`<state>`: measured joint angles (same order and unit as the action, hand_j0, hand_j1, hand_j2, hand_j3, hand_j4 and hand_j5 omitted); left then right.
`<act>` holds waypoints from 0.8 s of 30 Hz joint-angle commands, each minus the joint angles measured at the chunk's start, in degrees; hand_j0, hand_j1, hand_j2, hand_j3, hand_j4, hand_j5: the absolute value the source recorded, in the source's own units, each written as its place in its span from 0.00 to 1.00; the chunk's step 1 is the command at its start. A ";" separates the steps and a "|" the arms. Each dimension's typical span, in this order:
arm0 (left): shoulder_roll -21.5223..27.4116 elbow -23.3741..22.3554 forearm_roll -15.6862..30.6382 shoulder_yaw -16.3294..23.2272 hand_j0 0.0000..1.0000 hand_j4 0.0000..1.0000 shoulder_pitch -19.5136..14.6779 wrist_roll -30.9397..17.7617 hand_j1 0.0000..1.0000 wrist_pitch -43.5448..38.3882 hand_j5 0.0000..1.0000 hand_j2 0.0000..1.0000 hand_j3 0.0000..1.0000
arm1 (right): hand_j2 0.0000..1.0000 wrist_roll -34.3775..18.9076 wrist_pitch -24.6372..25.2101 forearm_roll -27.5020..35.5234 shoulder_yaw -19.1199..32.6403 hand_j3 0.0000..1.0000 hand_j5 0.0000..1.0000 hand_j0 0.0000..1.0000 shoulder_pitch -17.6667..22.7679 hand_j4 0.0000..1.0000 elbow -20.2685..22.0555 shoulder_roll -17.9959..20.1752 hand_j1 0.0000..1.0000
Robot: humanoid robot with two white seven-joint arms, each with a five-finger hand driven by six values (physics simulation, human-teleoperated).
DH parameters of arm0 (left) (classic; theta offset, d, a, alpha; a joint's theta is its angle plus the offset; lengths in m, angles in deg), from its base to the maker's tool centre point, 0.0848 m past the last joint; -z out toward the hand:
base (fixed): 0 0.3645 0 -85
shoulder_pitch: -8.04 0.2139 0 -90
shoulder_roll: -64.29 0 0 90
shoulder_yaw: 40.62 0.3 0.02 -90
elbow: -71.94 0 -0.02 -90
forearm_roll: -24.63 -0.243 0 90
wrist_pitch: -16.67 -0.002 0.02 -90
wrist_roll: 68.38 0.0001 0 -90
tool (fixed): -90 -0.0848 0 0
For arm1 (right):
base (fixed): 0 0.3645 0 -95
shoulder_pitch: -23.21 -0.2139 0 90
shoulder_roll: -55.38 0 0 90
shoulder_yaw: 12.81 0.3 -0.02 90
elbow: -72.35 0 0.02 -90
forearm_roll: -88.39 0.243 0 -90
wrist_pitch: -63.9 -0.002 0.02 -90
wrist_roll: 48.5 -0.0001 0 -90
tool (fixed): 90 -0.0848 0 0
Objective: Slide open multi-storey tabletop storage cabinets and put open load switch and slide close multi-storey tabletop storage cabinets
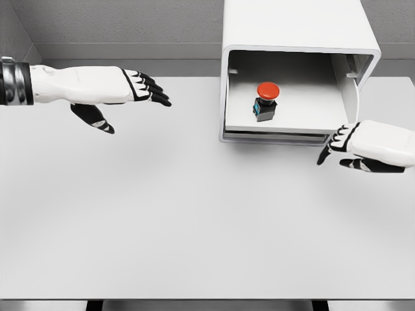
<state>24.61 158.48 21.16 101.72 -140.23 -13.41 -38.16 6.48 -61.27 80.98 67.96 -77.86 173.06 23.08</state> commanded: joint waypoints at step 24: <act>0.22 -0.67 0.22 -0.05 1.00 1.00 0.44 0.02 1.00 -0.17 1.00 1.00 1.00 | 0.59 0.02 0.16 -0.24 -5.80 0.59 0.59 0.59 -7.03 0.59 -2.71 -2.50 0.59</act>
<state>24.78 157.90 21.04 101.73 -139.79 -13.41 -38.16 6.48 -61.27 80.43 62.17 -84.89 170.71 20.69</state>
